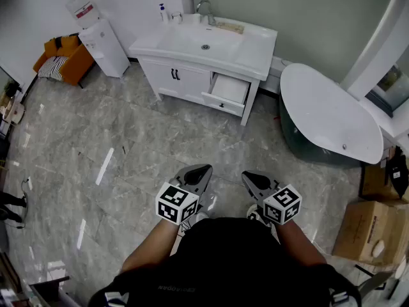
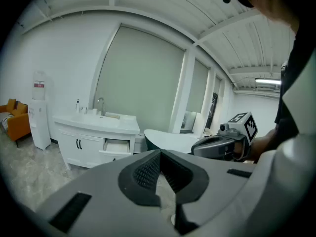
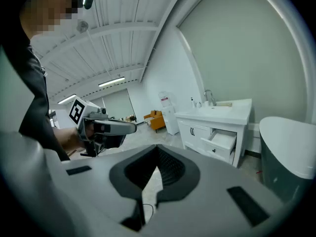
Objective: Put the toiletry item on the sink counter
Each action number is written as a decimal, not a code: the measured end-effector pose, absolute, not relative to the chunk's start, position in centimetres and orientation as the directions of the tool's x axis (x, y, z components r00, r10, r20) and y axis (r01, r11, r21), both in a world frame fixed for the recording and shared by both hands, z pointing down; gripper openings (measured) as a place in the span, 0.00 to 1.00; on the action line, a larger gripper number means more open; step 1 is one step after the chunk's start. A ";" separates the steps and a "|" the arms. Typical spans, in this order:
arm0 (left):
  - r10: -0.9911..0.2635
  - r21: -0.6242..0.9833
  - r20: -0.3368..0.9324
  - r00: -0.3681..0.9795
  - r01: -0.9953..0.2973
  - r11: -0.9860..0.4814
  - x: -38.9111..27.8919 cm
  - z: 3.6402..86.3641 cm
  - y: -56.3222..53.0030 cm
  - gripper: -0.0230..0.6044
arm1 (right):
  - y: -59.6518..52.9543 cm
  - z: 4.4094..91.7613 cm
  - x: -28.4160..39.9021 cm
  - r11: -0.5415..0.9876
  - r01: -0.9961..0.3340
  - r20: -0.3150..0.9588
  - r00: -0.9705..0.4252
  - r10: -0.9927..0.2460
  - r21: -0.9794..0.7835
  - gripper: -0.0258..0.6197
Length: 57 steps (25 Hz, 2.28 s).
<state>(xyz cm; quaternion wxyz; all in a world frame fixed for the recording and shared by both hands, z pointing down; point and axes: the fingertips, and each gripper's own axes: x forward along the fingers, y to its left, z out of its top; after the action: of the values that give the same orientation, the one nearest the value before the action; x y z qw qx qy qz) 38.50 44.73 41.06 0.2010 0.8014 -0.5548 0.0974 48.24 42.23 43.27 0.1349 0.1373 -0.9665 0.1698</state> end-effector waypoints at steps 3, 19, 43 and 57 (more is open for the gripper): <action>-0.849 0.213 0.380 0.369 -0.927 -0.307 38.7 41.2 44.9 0.03 | 42.4 43.2 48.2 0.906 -0.310 0.307 -0.926 -0.220 -0.287 0.04; -0.840 0.222 0.378 0.390 -0.919 -0.326 37.6 41.8 46.5 0.03 | 44.4 43.2 47.0 0.906 -0.314 0.290 -0.929 -0.231 -0.285 0.05; -0.884 0.272 0.408 0.230 -0.954 -0.123 24.2 44.5 55.9 0.03 | 50.8 45.1 34.2 0.941 -0.182 0.378 -0.924 -0.064 -0.284 0.05; -0.879 0.258 0.457 0.136 -0.966 -0.016 17.2 45.6 53.3 0.03 | 44.8 45.9 25.9 0.938 -0.129 0.335 -0.942 -0.014 -0.322 0.05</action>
<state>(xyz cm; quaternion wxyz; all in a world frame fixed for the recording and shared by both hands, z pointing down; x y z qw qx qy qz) 17.25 53.28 45.65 0.2592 0.7078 -0.6517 0.0838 25.89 44.83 45.92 0.1662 0.0369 -0.9703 0.1721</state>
